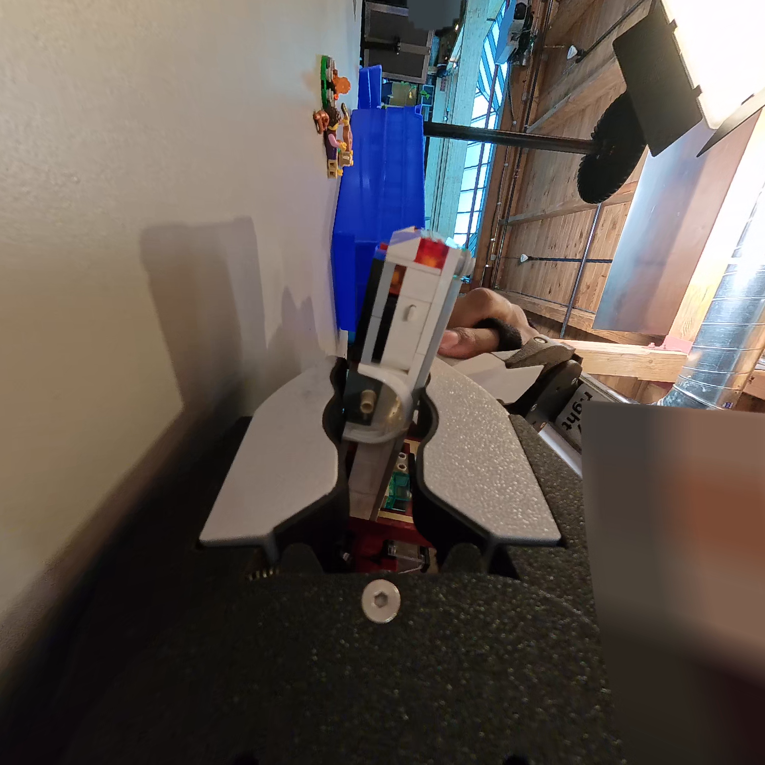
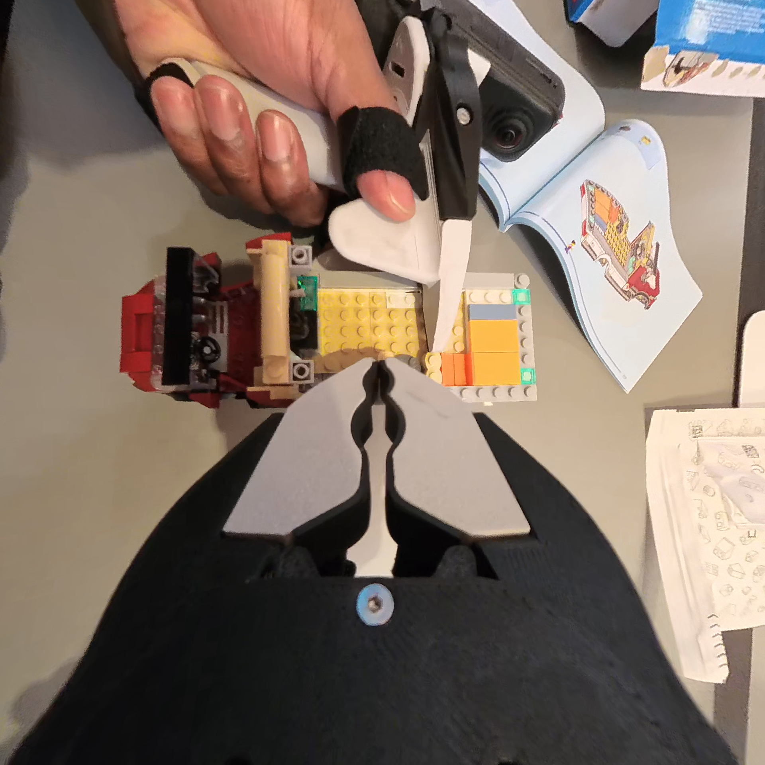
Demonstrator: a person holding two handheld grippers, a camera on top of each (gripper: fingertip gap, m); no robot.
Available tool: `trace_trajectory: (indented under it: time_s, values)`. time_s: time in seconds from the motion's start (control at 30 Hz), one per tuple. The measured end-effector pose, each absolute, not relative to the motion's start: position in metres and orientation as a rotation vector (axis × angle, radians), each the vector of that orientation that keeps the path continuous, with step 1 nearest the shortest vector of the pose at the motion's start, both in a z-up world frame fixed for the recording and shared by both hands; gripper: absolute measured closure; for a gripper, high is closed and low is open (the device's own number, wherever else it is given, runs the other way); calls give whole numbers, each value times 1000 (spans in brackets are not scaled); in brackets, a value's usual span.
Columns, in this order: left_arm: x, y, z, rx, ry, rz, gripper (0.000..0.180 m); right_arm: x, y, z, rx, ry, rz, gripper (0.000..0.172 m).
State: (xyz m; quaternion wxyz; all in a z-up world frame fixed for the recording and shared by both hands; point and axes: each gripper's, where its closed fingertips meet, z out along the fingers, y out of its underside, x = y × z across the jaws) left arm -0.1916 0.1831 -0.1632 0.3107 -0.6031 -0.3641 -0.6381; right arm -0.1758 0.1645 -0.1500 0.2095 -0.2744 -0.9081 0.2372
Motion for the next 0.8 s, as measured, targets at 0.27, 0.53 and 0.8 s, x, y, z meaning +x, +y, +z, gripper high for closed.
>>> trace_trajectory:
  time_s: [0.27, 0.53, 0.8]
  values:
    - [-192, 183, -163, -1592, -961, -1683, 148, -174, 165, -150, -777, -2526, 678, 172]
    - [-192, 183, -164, -1589, -967, -1686, 148, -174, 165, -151, -791, -2523, 696, 172]
    - [-193, 183, -163, -1578, -971, -1689, 148, -174, 167, -146, -846, -2496, 762, 170]
